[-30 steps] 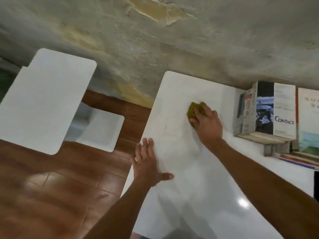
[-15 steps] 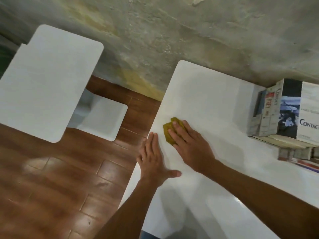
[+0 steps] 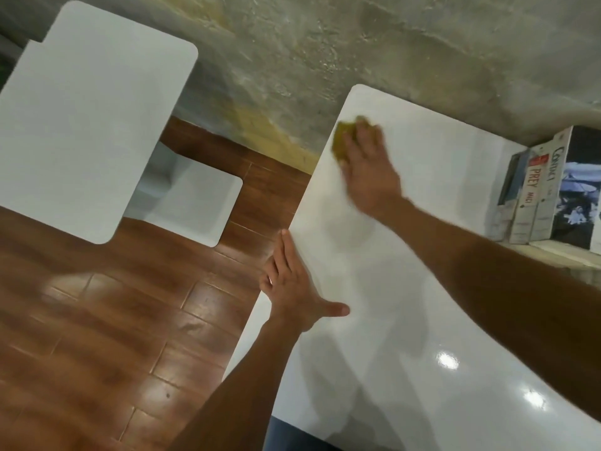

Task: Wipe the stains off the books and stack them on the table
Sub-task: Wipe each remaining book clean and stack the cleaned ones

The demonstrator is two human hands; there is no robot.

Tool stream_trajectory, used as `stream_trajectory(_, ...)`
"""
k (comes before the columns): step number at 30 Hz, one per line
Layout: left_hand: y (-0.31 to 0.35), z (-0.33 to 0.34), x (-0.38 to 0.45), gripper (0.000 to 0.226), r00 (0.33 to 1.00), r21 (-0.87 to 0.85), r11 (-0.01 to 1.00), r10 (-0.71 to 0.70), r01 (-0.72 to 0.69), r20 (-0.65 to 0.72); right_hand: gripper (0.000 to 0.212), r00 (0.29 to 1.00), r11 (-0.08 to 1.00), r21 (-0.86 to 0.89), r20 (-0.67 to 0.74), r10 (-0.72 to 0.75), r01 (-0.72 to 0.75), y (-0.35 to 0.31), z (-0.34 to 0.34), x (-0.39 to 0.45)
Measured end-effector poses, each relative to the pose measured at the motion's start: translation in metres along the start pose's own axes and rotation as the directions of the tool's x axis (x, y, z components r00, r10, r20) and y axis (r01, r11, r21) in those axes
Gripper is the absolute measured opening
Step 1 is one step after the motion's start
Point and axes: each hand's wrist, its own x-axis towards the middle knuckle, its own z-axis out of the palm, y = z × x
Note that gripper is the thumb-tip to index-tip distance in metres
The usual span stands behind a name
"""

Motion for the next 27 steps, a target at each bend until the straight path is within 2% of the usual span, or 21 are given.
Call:
stream_trajectory(3, -0.002, 0.001, -0.001, 0.175, 1.000, -0.028, 1.000, 0.004, -0.004, 0.000, 0.048, 0.963, 0.968, -0.030, -0.106, -0.249, 0.247, -0.040, 0.031, -0.059)
stream_trajectory(6, -0.005, 0.000, -0.002, 0.171, 0.999, -0.007, 0.999, 0.040, -0.040, -0.005, 0.048, 0.924, 0.924, -0.010, -0.005, -0.382, 0.382, -0.053, 0.045, -0.114)
stream_trajectory(8, -0.005, -0.001, -0.002, 0.171, 0.999, -0.019, 0.999, 0.041, -0.041, -0.017, 0.050, 0.913, 0.914, -0.021, 0.076, -0.402, 0.404, -0.032, 0.042, -0.122)
stream_trajectory(10, -0.003, -0.003, -0.001, 0.173, 0.999, -0.027, 0.999, 0.032, -0.033, -0.026, 0.053, 0.956, 0.958, -0.039, 0.080, -0.281, 0.285, 0.002, 0.032, -0.110)
stream_trajectory(13, -0.002, -0.004, -0.003, 0.173, 0.999, -0.033, 0.999, 0.033, -0.034, -0.024, 0.055, 0.998, 0.999, -0.002, -0.033, 0.044, -0.044, 0.060, 0.001, -0.075)
stream_trajectory(15, 0.001, -0.003, -0.005, 0.173, 0.999, -0.032, 0.999, 0.038, -0.039, -0.028, 0.057, 0.963, 0.963, -0.013, -0.018, 0.268, -0.269, 0.105, -0.017, -0.052)
stream_trajectory(17, 0.003, -0.002, -0.006, 0.173, 0.998, -0.026, 0.999, 0.038, -0.039, -0.042, 0.061, 0.918, 0.917, -0.042, -0.014, 0.397, -0.397, 0.135, -0.026, -0.037)
stream_trajectory(20, 0.004, 0.001, -0.007, 0.174, 0.999, -0.028, 0.999, 0.037, -0.038, -0.038, 0.063, 0.869, 0.869, -0.030, -0.045, 0.493, -0.494, 0.146, -0.013, -0.035)
stream_trajectory(22, 0.005, 0.001, -0.009, 0.175, 0.999, -0.019, 0.999, 0.036, -0.036, -0.028, 0.063, 0.840, 0.839, -0.026, -0.026, 0.542, -0.543, 0.131, -0.007, -0.051)
stream_trajectory(25, 0.008, 0.000, -0.011, 0.174, 0.999, -0.002, 0.999, 0.045, -0.045, -0.027, 0.058, 0.843, 0.843, 0.038, -0.037, 0.537, -0.536, 0.089, -0.001, -0.100)
stream_trajectory(27, 0.009, -0.002, -0.012, 0.174, 0.998, -0.011, 0.999, 0.045, -0.046, -0.037, 0.055, 0.873, 0.876, 0.087, -0.083, 0.481, -0.474, 0.050, 0.007, -0.140)
